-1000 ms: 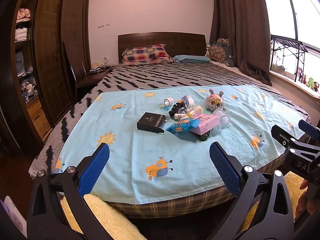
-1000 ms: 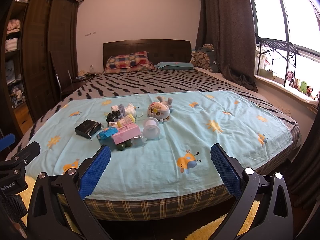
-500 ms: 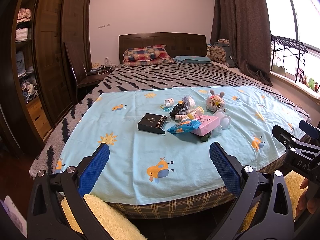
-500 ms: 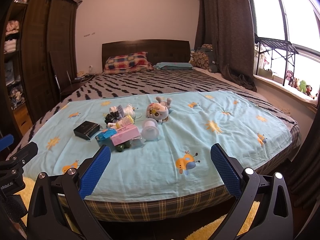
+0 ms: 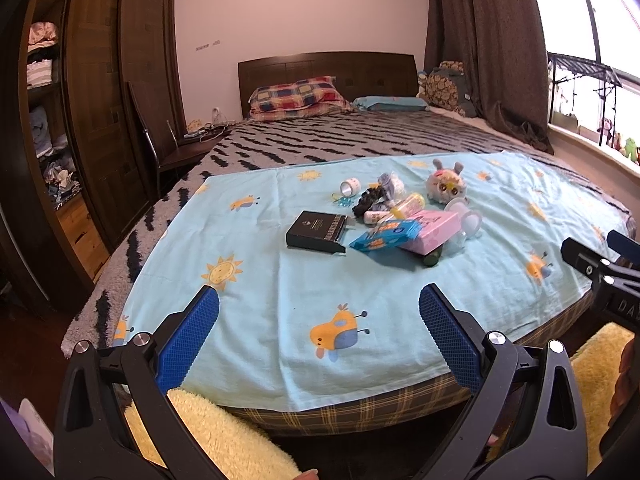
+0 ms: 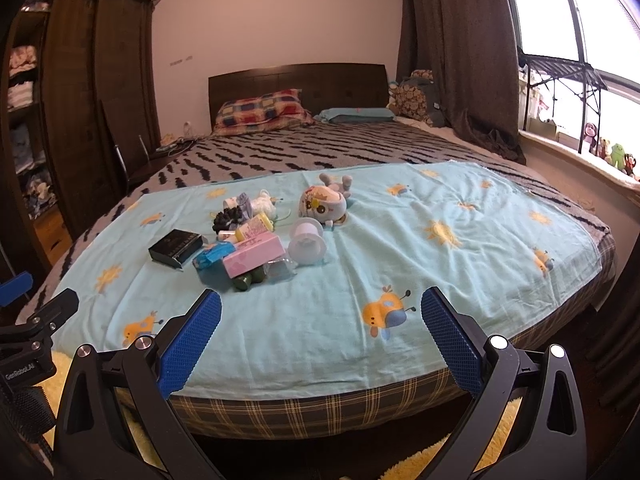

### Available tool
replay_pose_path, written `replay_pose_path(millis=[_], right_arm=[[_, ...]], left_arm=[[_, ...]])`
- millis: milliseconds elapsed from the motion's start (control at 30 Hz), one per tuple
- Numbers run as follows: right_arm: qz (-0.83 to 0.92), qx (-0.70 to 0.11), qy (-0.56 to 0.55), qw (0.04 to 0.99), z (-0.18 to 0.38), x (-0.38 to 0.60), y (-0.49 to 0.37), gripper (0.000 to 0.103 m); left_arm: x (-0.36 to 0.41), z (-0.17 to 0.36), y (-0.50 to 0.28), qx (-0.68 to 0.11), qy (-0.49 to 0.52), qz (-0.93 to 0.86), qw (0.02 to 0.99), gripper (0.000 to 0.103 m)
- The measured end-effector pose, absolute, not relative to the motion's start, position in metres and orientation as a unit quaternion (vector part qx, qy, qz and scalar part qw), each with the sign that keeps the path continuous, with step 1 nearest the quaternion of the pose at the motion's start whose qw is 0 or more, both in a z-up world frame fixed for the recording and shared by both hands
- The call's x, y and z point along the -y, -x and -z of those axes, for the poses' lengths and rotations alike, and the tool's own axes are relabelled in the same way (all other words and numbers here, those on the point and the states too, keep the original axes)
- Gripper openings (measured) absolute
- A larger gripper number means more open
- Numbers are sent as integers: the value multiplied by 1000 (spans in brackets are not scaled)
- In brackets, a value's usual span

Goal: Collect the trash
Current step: 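Grasp the white spool with the right tool while the left tool approaches the blue wipes pack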

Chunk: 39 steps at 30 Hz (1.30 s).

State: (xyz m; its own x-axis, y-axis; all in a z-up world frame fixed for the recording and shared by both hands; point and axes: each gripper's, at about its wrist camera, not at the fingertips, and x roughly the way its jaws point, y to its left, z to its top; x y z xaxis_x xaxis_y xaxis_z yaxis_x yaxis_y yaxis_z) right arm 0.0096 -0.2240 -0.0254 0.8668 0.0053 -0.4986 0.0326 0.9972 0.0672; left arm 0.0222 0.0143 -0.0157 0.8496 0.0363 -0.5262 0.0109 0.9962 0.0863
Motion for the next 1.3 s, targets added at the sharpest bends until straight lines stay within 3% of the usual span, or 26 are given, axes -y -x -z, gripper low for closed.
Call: replay_pose_path(millis=[400,600,767,867,1300], right_arm=[[-3,-287,-51,957,46,230,-66,99],[-32,-309,-70,948,57,231,-105,85],[-60,-324,-85,940,61,229,-135,64],[-72,-337,-101,933,63,228,-156,58],[-73,-374,-108,918,73,219,-215,57]], left_arm=[[-19,40,-69,-305,-37,29,951,95],[-10,50,-95,-313,-49,40,948,92],[1,57,-122,-324,-50,63,943,80],[7,59,-135,-332,-47,80,939,76],[25,60,-181,-352,-22,120,928,69]])
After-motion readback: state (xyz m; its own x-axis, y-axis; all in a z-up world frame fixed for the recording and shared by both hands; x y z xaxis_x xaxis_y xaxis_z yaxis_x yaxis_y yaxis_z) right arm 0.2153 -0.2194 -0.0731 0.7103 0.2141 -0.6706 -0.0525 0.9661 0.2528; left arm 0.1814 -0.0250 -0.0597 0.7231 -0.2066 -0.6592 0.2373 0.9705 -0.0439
